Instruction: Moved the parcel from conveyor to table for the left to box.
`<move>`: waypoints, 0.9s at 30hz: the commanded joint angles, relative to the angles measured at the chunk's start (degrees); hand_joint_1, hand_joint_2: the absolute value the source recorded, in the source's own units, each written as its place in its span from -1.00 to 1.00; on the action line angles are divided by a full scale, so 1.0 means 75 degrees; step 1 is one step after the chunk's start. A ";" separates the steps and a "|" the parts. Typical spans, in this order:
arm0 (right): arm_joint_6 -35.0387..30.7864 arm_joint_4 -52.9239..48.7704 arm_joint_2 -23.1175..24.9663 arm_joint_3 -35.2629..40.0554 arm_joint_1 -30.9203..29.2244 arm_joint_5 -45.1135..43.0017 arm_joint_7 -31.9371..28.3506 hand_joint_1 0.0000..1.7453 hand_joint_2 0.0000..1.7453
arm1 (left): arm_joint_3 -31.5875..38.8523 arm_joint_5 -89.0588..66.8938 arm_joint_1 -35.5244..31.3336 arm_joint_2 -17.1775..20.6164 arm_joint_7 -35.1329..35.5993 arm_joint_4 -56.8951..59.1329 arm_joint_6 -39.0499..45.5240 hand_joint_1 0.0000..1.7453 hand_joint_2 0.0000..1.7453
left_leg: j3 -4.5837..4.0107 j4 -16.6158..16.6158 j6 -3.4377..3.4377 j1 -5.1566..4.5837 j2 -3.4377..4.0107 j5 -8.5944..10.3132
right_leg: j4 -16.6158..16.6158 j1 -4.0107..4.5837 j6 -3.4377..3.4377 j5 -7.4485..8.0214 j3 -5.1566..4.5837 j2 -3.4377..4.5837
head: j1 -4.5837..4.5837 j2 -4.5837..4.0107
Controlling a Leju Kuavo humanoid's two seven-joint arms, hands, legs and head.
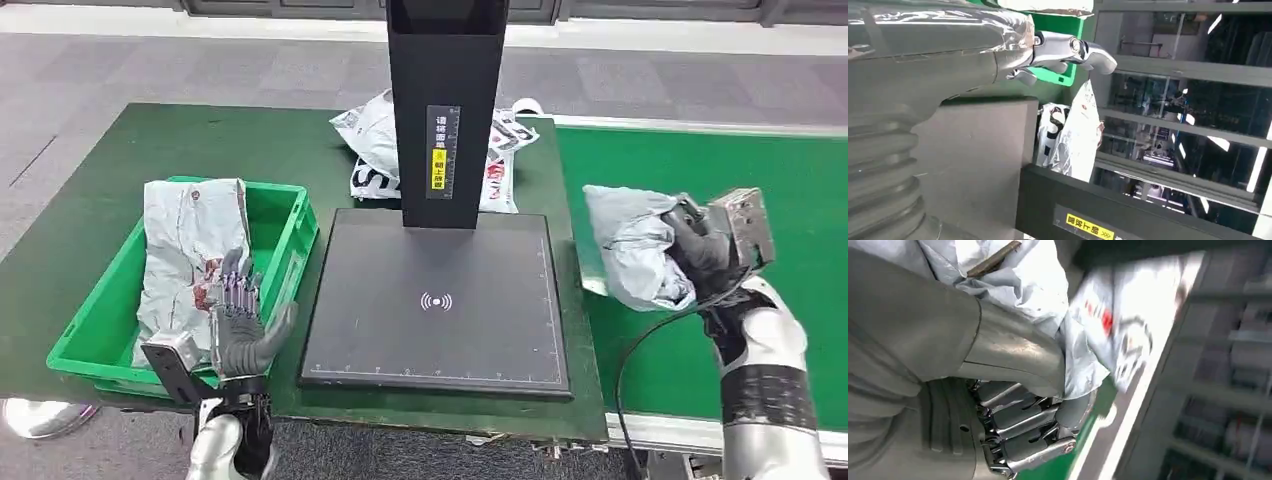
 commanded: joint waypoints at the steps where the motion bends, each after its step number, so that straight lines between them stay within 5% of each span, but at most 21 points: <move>1: -0.0008 -0.0392 0.0217 0.0946 -0.0062 -0.0234 -0.0062 1.00 1.00 | 0.0262 -0.0034 0.0045 0.0037 0.0020 0.0081 -0.0009 -1.00 1.00 | 0.0013 -0.0007 -0.0004 0.0003 0.0029 -0.0004 | -0.0009 0.0004 -0.0008 0.0006 0.0006 0.0025 | 0.0000 0.0000; 21: -0.0353 0.1389 0.2424 0.3429 -0.2361 -0.0542 -0.0315 1.00 1.00 | -0.0137 -0.0440 0.0158 0.0003 -0.0089 0.0210 -0.0124 -1.00 1.00 | 0.0027 -0.0017 -0.0024 0.0008 0.0114 0.0003 | -0.0004 0.0009 -0.0027 0.0025 -0.0016 0.0111 | 0.0000 0.0000; 27: -0.0521 0.1484 0.2431 0.3481 -0.2872 -0.0815 -0.0263 1.00 1.00 | -0.0282 -0.0560 0.0207 0.0048 -0.0144 0.0144 -0.0213 -1.00 1.00 | 0.0016 -0.0008 -0.0022 0.0013 0.0088 0.0003 | 0.0003 0.0012 -0.0025 0.0018 -0.0017 0.0086 | -0.0003 0.0000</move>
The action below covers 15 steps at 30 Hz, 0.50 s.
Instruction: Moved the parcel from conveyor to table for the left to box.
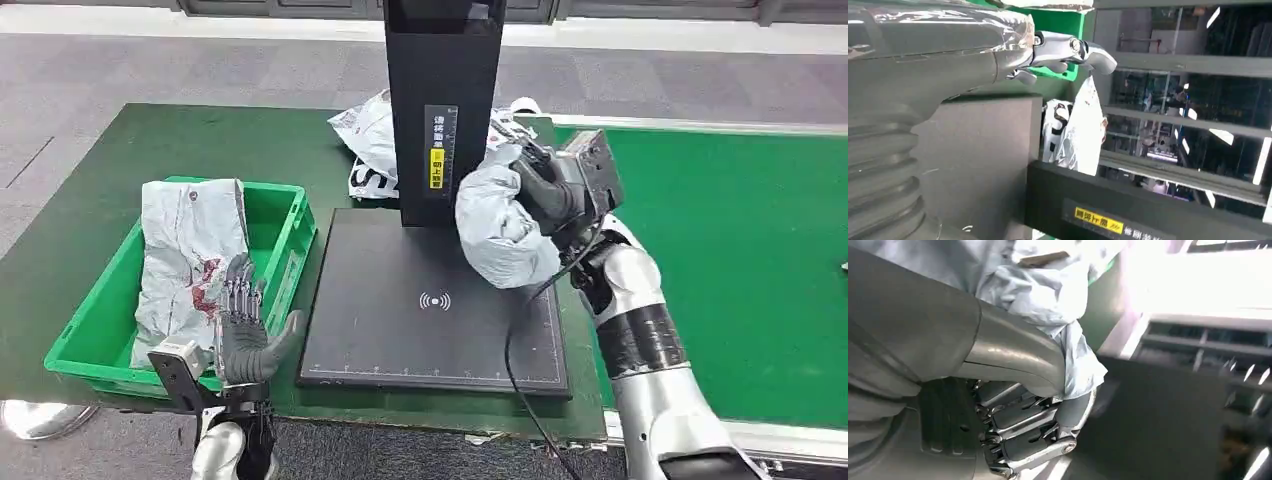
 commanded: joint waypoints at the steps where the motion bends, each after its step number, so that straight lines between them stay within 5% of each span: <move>1: -0.0124 0.0961 0.0294 0.0791 -0.1288 -0.0289 0.0041 1.00 1.00 | -0.0254 -0.0121 0.0006 0.0157 -0.0017 0.0252 -0.0103 -1.00 1.00 | 0.0008 -0.0001 -0.0002 -0.0001 0.0027 -0.0005 | 0.0000 0.0000 -0.0005 0.0002 -0.0001 0.0023 | 0.0000 0.0000; 10: -0.0127 0.1048 0.0306 0.0752 -0.1519 -0.0381 0.0171 1.00 1.00 | -0.0345 -0.0128 -0.0070 0.0216 -0.0031 0.0416 -0.0171 -1.00 1.00 | 0.0014 -0.0004 -0.0003 0.0000 0.0031 -0.0006 | -0.0004 0.0002 -0.0009 0.0002 0.0005 0.0026 | 0.0000 0.0000; 11: -0.0622 0.2534 0.0508 0.1128 -0.1874 -0.0086 0.0776 -1.00 1.00 | -0.0490 -0.0101 -0.0257 0.0195 -0.0018 0.0580 -0.0209 -1.00 1.00 | 0.0009 -0.0002 -0.0003 -0.0003 0.0026 -0.0004 | -0.0003 -0.0001 -0.0007 0.0004 0.0001 0.0023 | 0.0000 0.0000; 15: -0.0659 0.2927 0.0414 0.1079 -0.1776 -0.0109 0.0627 -1.00 1.00 | -0.0442 -0.0074 -0.0228 0.0192 0.0040 0.0505 -0.0211 -1.00 1.00 | 0.0026 -0.0014 -0.0006 0.0008 0.0011 0.0002 | -0.0022 0.0011 -0.0009 0.0008 0.0025 0.0006 | 0.0000 0.0000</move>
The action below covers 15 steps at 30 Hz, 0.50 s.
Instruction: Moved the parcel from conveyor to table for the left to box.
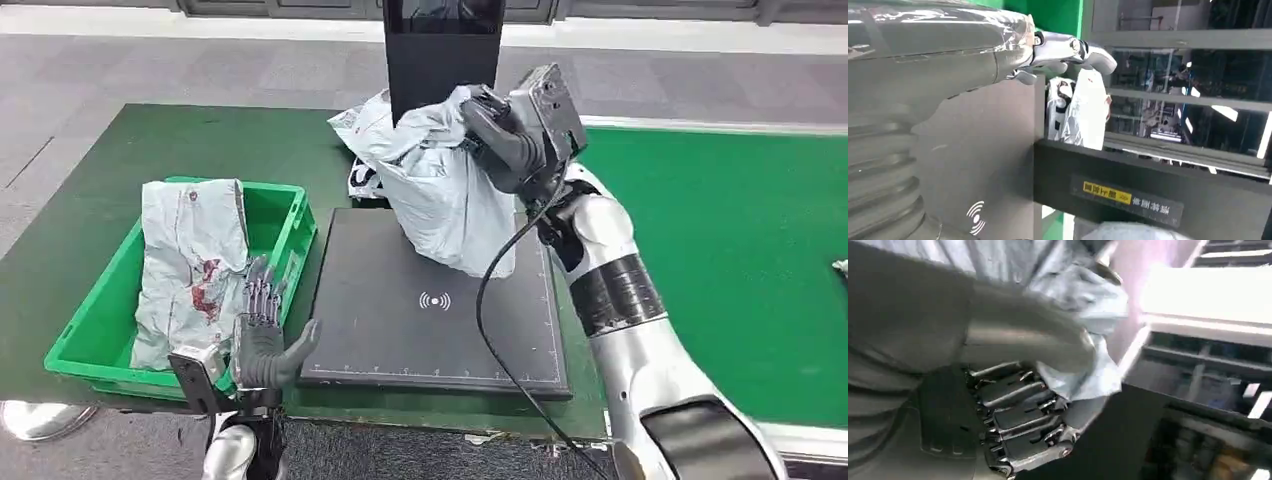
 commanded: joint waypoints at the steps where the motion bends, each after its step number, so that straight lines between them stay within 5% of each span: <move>1: -0.0449 0.2407 0.0061 0.0609 -0.0681 0.0197 0.0233 -1.00 1.00 | -0.0171 0.0037 -0.0258 0.0163 0.0098 0.0391 -0.0018 -1.00 1.00 | 0.0016 -0.0006 -0.0003 0.0007 0.0003 0.0001 | -0.0007 0.0008 -0.0005 0.0000 0.0013 0.0000 | 0.0000 0.0000; 15: -0.0282 0.1927 -0.0389 0.0833 0.0057 0.0663 0.0070 -1.00 1.00 | -0.0129 0.0110 0.0036 0.0246 0.0150 0.0091 0.0054 -1.00 1.00 | 0.0018 -0.0010 -0.0005 0.0008 -0.0005 0.0002 | -0.0013 0.0009 -0.0008 -0.0001 0.0018 -0.0008 | 0.0000 0.0000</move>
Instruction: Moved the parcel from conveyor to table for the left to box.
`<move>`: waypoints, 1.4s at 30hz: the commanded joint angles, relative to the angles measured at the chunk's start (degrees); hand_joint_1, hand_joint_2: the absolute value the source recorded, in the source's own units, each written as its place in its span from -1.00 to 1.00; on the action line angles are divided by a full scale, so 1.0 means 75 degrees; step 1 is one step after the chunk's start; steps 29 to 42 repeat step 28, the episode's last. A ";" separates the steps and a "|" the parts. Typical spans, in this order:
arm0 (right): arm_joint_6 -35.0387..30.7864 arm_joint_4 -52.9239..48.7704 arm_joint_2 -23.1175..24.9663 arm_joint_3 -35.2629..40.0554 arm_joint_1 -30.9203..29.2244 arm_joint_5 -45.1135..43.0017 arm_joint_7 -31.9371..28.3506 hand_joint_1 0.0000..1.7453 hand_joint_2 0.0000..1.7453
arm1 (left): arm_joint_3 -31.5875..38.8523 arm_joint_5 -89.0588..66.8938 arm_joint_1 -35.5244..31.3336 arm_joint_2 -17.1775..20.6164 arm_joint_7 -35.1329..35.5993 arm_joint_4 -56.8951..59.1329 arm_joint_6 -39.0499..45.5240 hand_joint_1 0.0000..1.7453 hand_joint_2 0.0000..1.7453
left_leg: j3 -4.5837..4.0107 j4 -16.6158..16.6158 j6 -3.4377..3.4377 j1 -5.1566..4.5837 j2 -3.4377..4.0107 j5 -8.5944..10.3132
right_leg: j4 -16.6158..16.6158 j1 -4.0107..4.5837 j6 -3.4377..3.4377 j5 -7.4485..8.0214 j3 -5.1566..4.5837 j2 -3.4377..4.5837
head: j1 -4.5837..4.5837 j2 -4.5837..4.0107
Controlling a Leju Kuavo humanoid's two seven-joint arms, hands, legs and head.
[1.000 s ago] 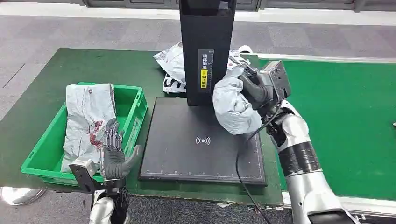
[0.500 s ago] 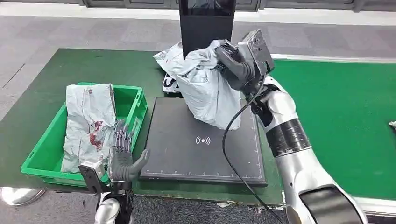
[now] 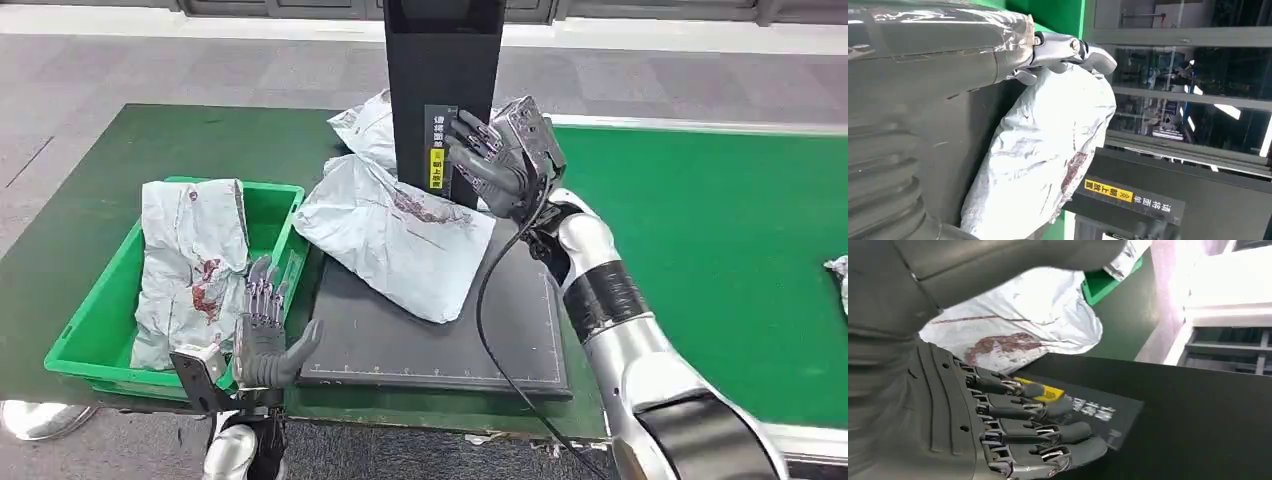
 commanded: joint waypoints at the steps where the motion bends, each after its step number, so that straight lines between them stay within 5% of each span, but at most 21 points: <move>1: 0.0180 -0.0042 -0.0491 0.0730 0.0311 0.0744 -0.0132 -1.00 1.00 | -0.0001 0.0056 0.0088 0.0213 0.0069 0.0016 0.0058 -1.00 1.00 | 0.0022 -0.0016 -0.0004 0.0006 -0.0002 0.0001 | -0.0020 0.0008 -0.0008 0.0000 0.0026 -0.0006 | 0.0000 0.0000; 2: 0.0242 -0.0260 -0.0540 0.0821 0.0420 0.0892 -0.0197 -1.00 -1.00 | 0.0044 0.0061 0.0160 0.0180 0.0068 -0.0054 0.0047 -1.00 1.00 | 0.0028 -0.0023 -0.0005 0.0010 0.0000 0.0002 | -0.0029 0.0011 -0.0010 0.0003 0.0033 -0.0005 | 0.0000 0.0000; 5: 0.0162 -0.1554 -0.0695 0.0773 0.0978 0.1105 -0.0388 -1.00 -1.00 | 0.0124 0.0014 0.0274 0.0117 0.0087 -0.0190 0.0052 -1.00 1.00 | 0.0021 -0.0015 -0.0003 0.0006 0.0000 -0.0002 | -0.0018 0.0007 -0.0007 -0.0002 0.0025 -0.0004 | 0.0000 0.0000; 8: -0.0380 -0.4559 -0.0901 0.0398 0.2517 0.1468 -0.0658 -1.00 -1.00 | 0.0245 -0.0184 0.0479 0.0035 0.0039 -0.0426 0.0294 -1.00 1.00 | 0.0004 -0.0008 -0.0002 0.0009 -0.0020 -0.0001 | -0.0015 0.0010 -0.0005 -0.0005 0.0015 -0.0023 | 0.0000 0.0000; 9: -0.0561 -0.5577 -0.0945 0.0255 0.3119 0.1537 -0.0763 -1.00 1.00 | 0.0278 -0.0264 0.0526 0.0028 0.0026 -0.0497 0.0324 -1.00 1.00 | 0.0018 -0.0018 -0.0003 0.0011 -0.0021 -0.0003 | -0.0024 0.0012 -0.0008 -0.0008 0.0029 -0.0025 | 0.0000 0.0000; 14: -0.1618 -0.8980 -0.0670 -0.0305 0.5585 0.2172 -0.1310 -1.00 1.00 | 0.0482 -0.0599 0.0382 -0.0079 0.0104 -0.0617 0.0380 -1.00 1.00 | 0.0013 -0.0015 -0.0002 0.0013 -0.0056 -0.0009 | -0.0025 0.0016 -0.0009 -0.0024 0.0032 -0.0057 | 0.0000 0.0000; 19: -0.2414 -0.9679 -0.0191 -0.0673 0.6967 0.2539 -0.1203 -1.00 1.00 | 0.0304 -0.1115 0.0125 -0.0145 0.0238 -0.0450 0.0391 -1.00 1.00 | 0.0001 -0.0008 -0.0004 0.0012 -0.0065 -0.0026 | -0.0020 0.0014 -0.0006 -0.0043 0.0022 -0.0066 | 0.0003 0.0000; 42: -0.2417 -0.9073 0.0000 -0.1147 0.7127 0.2405 -0.0835 -1.00 1.00 | -0.0154 -0.2050 -0.0109 -0.0013 0.0347 -0.0246 0.0538 -1.00 1.00 | 0.0014 -0.0008 -0.0016 0.0003 -0.0002 -0.0036 | -0.0015 0.0004 -0.0013 -0.0033 0.0008 -0.0013 | 0.0000 0.0000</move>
